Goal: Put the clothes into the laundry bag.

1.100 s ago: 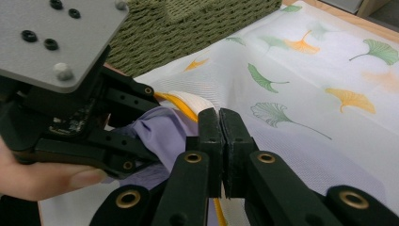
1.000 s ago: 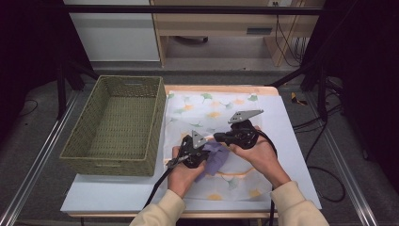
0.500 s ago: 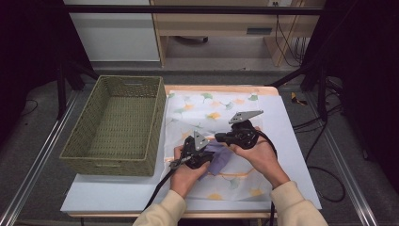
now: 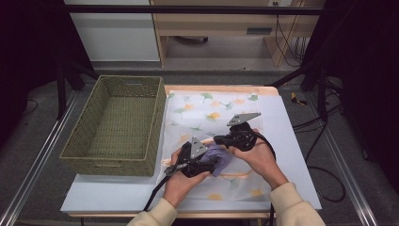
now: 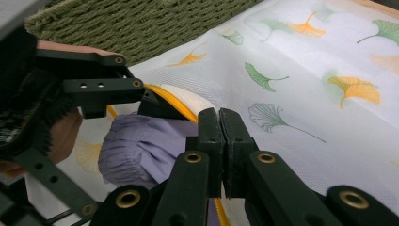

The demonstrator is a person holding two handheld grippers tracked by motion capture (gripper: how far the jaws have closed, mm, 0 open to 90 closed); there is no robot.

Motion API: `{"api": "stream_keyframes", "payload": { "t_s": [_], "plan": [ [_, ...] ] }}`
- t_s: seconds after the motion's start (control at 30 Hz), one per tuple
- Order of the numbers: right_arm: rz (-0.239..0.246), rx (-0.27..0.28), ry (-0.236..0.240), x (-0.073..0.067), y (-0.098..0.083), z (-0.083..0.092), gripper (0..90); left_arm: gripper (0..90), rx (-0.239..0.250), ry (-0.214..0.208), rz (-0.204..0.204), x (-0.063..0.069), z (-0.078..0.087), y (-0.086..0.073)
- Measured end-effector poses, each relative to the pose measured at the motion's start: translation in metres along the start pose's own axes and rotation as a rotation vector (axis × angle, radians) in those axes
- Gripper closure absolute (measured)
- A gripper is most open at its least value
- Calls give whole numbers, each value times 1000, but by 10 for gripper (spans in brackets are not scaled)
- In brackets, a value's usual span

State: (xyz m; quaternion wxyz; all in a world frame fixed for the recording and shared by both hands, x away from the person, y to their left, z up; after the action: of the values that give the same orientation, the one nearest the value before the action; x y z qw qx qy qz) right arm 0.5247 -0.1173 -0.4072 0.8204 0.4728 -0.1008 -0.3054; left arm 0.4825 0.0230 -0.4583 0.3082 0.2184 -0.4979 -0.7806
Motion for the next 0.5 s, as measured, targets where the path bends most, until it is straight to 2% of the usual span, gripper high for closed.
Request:
{"api": "stream_keyframes", "payload": {
  "t_s": [0.1, 0.3, 0.4, 0.43, 0.5],
  "plan": [
    [3, 9, 1, -1, 1, 0, 887, 281, 33, -12, -2, 1, 5, 2],
    [4, 8, 4, -2, 1, 1, 887, 275, 58, -29, 17, 2, 17, 3],
    [0, 8, 3, -3, 0, 2, 887, 276, 70, -53, -3, 6, 27, 3],
    [7, 10, 5, -3, -1, 2, 887, 277, 78, -43, -8, 6, 32, 3],
    [7, 7, 9, -4, -3, 1, 887, 277, 85, -51, 16, 5, 36, 2]
  ]
}}
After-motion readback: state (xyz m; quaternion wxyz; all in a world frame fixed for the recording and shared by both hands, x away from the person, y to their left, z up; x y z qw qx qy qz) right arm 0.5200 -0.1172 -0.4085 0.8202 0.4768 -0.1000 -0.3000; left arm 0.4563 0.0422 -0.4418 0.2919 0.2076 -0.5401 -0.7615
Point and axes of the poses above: each handheld gripper's, and its own axes: z roughly backward along the jaws, y roughly out of its top, x roughly to its right, the point moved 4 cm from there along -z, roughly forward along the jaws, and after that the axes turned 6 degrees about x, right-handed, at the moved point
